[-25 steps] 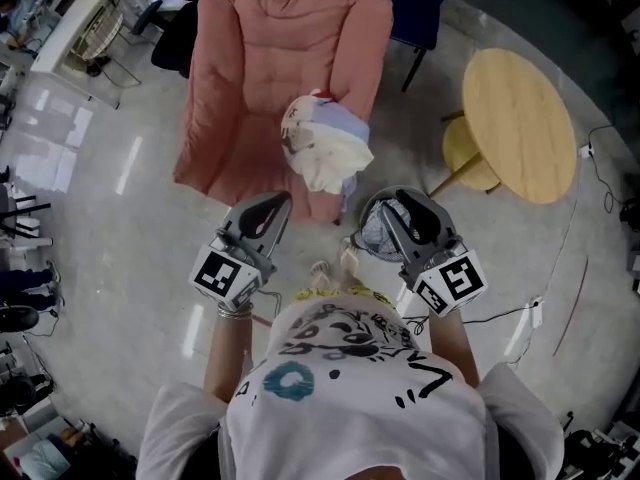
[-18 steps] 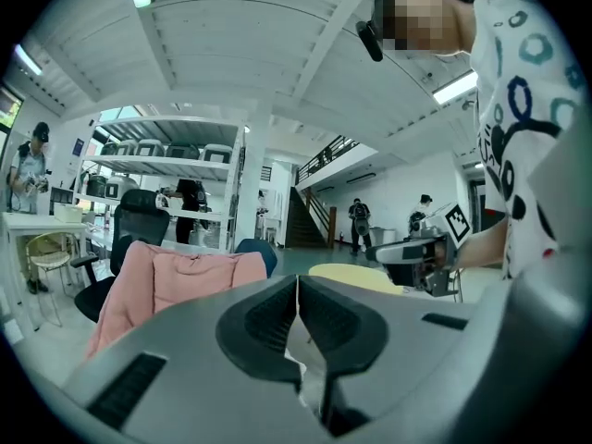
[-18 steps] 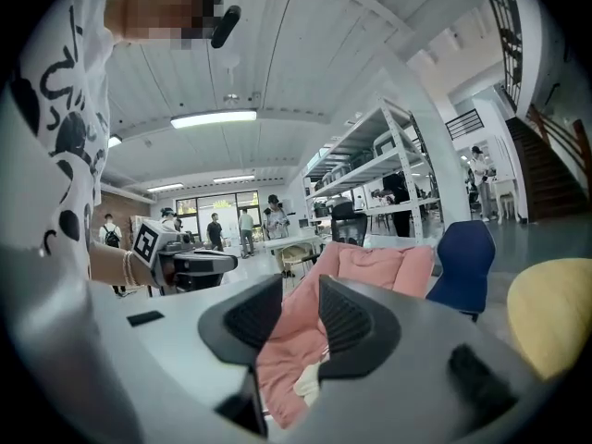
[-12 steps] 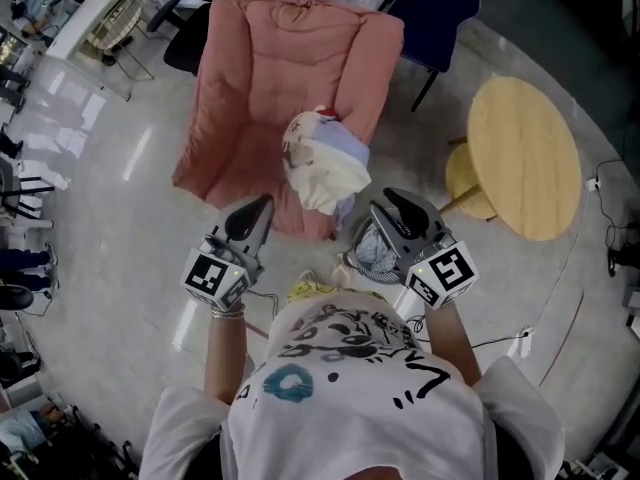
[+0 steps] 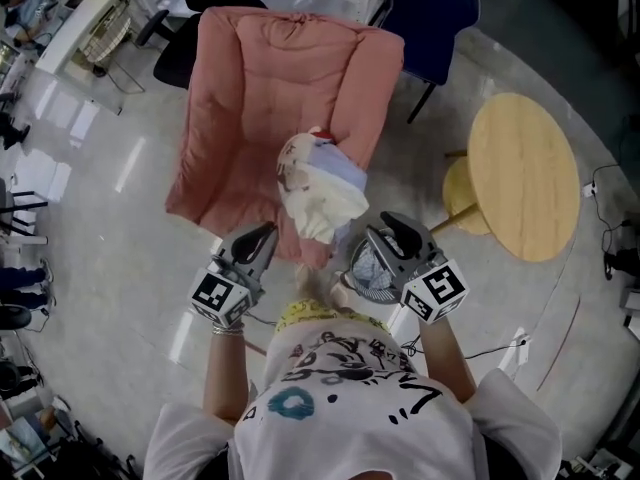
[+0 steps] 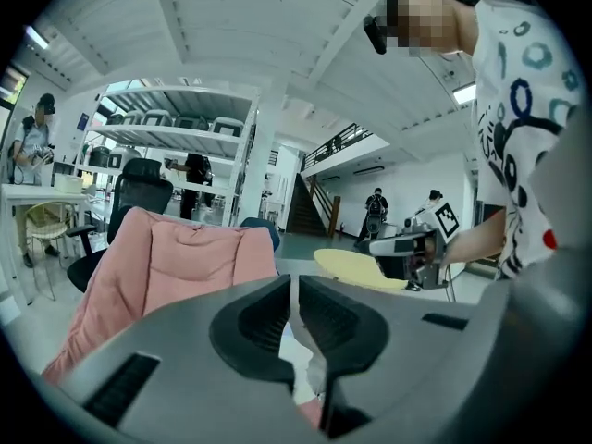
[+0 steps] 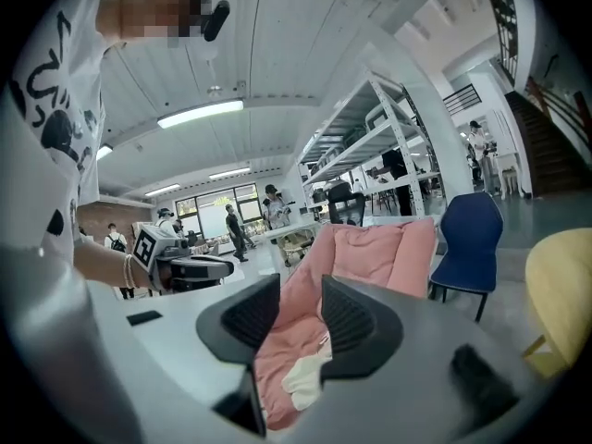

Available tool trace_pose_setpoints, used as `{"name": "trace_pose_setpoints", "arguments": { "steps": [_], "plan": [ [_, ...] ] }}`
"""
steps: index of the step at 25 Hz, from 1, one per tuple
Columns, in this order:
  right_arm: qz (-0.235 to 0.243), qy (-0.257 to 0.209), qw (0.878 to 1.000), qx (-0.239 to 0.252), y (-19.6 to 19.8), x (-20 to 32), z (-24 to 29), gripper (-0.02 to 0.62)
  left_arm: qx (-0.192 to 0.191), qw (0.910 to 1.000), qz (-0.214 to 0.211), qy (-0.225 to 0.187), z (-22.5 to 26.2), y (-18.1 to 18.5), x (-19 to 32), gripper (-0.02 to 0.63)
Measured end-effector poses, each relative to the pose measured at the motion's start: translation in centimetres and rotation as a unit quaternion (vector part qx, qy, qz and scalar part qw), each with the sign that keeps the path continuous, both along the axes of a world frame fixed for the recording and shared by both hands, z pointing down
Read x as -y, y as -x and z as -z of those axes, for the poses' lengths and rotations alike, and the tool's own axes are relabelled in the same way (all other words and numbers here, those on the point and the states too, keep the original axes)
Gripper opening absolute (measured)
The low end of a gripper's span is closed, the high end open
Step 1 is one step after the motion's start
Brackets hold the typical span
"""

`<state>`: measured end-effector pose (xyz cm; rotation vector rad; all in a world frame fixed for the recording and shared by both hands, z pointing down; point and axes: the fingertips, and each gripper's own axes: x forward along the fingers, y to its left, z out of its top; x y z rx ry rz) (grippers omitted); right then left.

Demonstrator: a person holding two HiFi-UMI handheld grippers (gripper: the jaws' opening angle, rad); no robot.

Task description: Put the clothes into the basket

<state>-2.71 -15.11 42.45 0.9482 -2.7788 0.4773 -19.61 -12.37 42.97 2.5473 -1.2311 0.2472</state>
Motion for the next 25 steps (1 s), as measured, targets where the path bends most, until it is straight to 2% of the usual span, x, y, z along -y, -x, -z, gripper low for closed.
{"name": "trace_pose_setpoints", "arguments": {
  "steps": [7, 11, 15, 25],
  "plan": [
    [-0.026, 0.019, 0.999, -0.015, 2.0, 4.2, -2.2, 0.135, -0.006, 0.9997, -0.023, 0.008, -2.0, 1.7, 5.2, 0.025],
    [-0.033, 0.029, 0.999, -0.031, 2.9, 6.1, -4.3, 0.137, -0.003, 0.9993, -0.030, 0.020, -3.7, 2.9, 7.2, 0.063],
    [-0.043, 0.043, 0.997, -0.044, 3.4, 7.8, -6.6, 0.138, -0.001, 0.9982, -0.047, 0.036, -5.7, 3.4, 8.9, 0.074],
    [-0.035, 0.091, 0.991, -0.088, 5.3, 10.0, -14.7, 0.146, -0.006, 0.9942, -0.068, 0.083, -12.6, 3.7, 11.5, 0.081]
  ]
}}
